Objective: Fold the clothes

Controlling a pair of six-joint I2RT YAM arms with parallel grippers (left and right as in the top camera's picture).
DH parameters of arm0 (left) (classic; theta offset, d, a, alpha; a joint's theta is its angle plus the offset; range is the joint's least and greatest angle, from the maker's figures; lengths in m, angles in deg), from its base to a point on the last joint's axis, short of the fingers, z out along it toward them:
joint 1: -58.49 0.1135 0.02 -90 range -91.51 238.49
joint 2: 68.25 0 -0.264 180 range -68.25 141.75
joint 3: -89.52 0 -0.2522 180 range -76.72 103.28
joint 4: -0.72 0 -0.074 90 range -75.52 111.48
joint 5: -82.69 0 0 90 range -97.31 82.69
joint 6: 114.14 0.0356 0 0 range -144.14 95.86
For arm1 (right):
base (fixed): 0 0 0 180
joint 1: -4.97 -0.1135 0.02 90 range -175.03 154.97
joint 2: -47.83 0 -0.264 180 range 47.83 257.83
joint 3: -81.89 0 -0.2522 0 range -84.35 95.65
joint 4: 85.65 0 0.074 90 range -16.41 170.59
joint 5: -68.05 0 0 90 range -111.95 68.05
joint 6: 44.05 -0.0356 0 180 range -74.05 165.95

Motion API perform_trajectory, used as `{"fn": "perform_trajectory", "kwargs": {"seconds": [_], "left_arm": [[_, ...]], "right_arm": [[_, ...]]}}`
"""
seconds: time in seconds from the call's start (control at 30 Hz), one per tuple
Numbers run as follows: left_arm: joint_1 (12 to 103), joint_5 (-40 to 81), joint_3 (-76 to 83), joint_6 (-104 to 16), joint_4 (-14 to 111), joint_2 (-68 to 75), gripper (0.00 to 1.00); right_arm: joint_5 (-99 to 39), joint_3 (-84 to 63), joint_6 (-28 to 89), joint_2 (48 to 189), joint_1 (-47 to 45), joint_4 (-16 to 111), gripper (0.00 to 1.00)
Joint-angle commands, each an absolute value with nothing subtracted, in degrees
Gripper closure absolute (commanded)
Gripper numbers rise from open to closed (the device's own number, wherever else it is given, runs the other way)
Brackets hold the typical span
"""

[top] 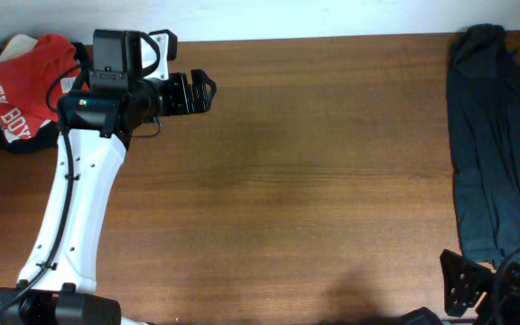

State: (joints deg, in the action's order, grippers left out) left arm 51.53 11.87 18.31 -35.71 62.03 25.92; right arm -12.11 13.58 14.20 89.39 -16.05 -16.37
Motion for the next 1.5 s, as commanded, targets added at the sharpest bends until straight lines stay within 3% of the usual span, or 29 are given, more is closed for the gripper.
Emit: {"fn": "perform_trajectory", "kwargs": {"seconds": [0.0, 0.17, 0.27, 0.47, 0.7, 0.97, 1.17, 1.47], "left_arm": [[51.5, 11.3, 18.0, -34.8, 62.1, 25.0, 0.01], [51.5, 11.3, 18.0, -34.8, 62.1, 25.0, 0.01], [51.5, 11.3, 18.0, -34.8, 62.1, 25.0, 0.01], [51.5, 11.3, 18.0, -34.8, 62.1, 25.0, 0.01], [51.5, 11.3, 18.0, -34.8, 62.2, 25.0, 0.01], [51.5, 11.3, 18.0, -34.8, 62.1, 25.0, 0.01], [51.5, 11.3, 18.0, -34.8, 62.1, 24.9, 0.01], [51.5, 11.3, 18.0, -34.8, 62.2, 25.0, 0.01]], "right_arm": [[-10.4, 13.4, 13.5, 84.6, -6.8, -16.7, 0.01], [-8.1, 12.4, 13.5, 72.5, 3.2, -14.2, 0.01], [-7.3, -3.5, 13.5, 64.8, 7.2, -0.4, 0.01], [-12.5, -54.5, 10.5, 49.3, 7.6, 50.9, 0.01], [-10.1, -79.2, 5.8, 48.1, 7.6, 85.4, 0.01], [-3.6, -84.0, 1.2, 48.1, 7.6, 85.7, 0.01], [-6.5, -84.0, 1.3, 48.1, 7.6, 77.2, 0.01], [-6.5, -84.0, 1.3, 48.3, 7.6, 77.4, 0.01]]}}
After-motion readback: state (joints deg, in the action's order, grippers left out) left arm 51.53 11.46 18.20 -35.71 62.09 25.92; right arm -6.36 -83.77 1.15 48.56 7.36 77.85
